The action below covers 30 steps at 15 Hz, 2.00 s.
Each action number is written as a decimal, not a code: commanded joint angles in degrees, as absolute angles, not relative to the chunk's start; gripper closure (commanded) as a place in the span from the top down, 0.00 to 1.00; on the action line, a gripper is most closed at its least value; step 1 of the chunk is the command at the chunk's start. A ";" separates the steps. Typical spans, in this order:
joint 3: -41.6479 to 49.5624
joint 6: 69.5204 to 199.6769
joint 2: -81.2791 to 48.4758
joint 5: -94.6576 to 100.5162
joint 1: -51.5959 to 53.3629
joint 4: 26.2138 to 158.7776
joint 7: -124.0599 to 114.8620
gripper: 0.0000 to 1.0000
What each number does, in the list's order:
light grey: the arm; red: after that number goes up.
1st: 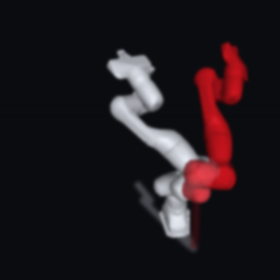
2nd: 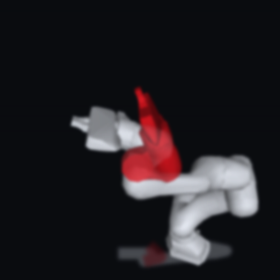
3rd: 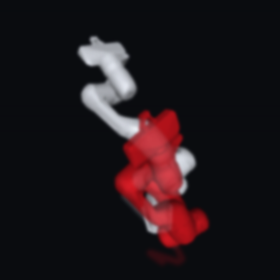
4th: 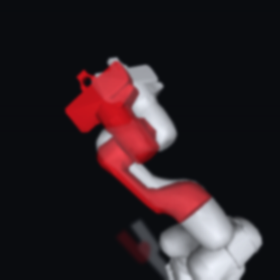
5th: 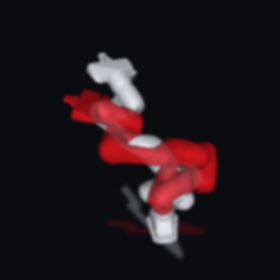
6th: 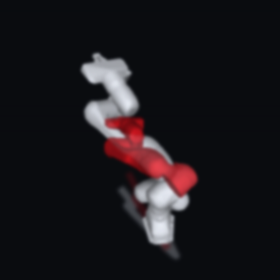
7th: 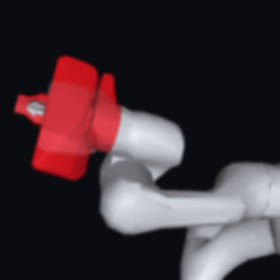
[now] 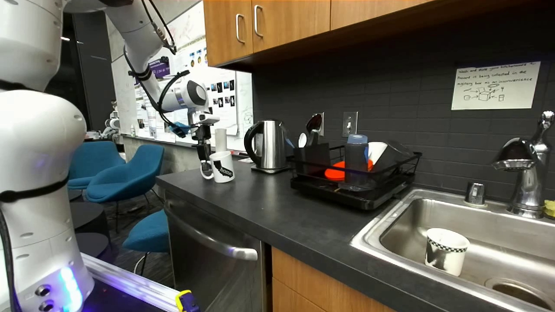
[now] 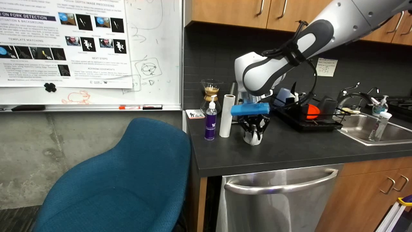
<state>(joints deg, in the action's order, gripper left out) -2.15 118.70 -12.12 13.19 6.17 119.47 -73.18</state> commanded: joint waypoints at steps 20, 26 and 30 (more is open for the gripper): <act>-3.27 116.58 1.13 12.59 5.84 123.41 -50.60 1.00; -2.01 116.94 6.06 9.16 2.70 125.55 -28.92 1.00; -0.60 115.76 8.31 6.05 0.83 127.02 -17.01 1.00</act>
<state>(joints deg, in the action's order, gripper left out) -1.60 116.82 5.13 8.66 1.91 124.76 -24.90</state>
